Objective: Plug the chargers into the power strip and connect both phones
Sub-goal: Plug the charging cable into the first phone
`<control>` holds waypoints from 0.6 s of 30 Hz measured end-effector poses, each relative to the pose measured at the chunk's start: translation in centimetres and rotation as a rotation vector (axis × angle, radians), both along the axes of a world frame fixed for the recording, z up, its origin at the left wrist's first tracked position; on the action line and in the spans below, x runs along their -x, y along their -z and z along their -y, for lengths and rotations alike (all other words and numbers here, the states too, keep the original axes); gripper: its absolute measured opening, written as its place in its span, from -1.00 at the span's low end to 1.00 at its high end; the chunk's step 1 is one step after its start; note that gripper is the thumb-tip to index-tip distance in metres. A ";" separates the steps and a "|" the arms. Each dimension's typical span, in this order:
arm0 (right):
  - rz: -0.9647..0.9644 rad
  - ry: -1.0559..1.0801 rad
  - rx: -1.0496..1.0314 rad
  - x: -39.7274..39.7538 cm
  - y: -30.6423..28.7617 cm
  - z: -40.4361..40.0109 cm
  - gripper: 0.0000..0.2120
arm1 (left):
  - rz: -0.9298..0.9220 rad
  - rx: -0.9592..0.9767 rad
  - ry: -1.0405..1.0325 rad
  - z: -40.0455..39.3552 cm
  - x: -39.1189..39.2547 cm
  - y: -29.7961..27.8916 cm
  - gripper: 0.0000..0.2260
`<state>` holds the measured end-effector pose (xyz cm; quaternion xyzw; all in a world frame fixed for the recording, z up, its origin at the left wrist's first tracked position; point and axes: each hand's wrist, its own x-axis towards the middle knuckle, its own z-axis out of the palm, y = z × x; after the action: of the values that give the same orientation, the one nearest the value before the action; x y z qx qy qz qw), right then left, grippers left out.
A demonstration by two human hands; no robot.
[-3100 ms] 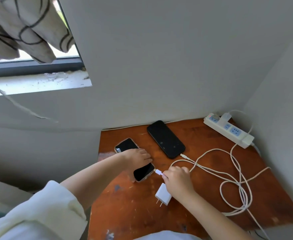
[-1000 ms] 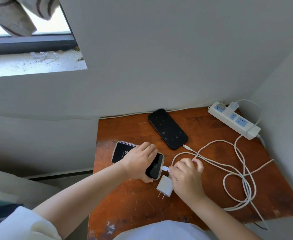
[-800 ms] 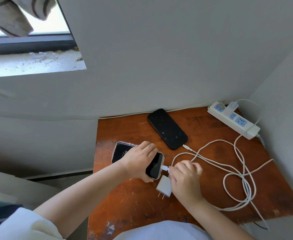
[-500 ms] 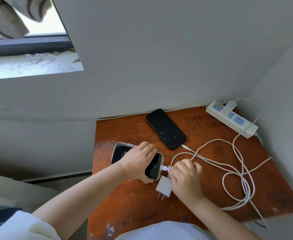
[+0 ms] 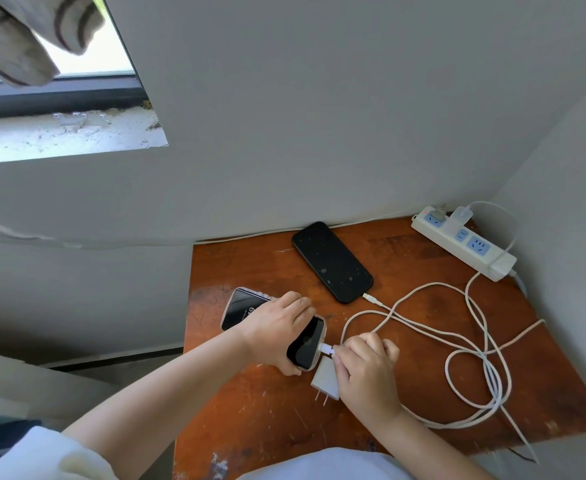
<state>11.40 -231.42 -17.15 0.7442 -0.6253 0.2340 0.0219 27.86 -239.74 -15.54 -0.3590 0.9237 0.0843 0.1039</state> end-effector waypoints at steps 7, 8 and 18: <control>0.067 -0.047 -0.110 0.7 0.1 0.1 -0.82 | 0.090 -0.059 0.105 1.3 -0.7 -0.1 -0.18; 0.087 -0.028 -0.126 1.2 0.1 0.3 -0.83 | 0.116 -0.068 0.119 1.5 -0.8 -0.1 -0.18; -0.049 -0.052 -0.332 3.0 0.6 1.8 -0.71 | 0.393 -0.067 0.346 5.4 -0.1 -1.3 -0.23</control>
<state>8.39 -233.17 -17.71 0.7589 -0.6352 0.1095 -0.0921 27.96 -245.13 -14.24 -0.2014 0.9301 0.0245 0.3061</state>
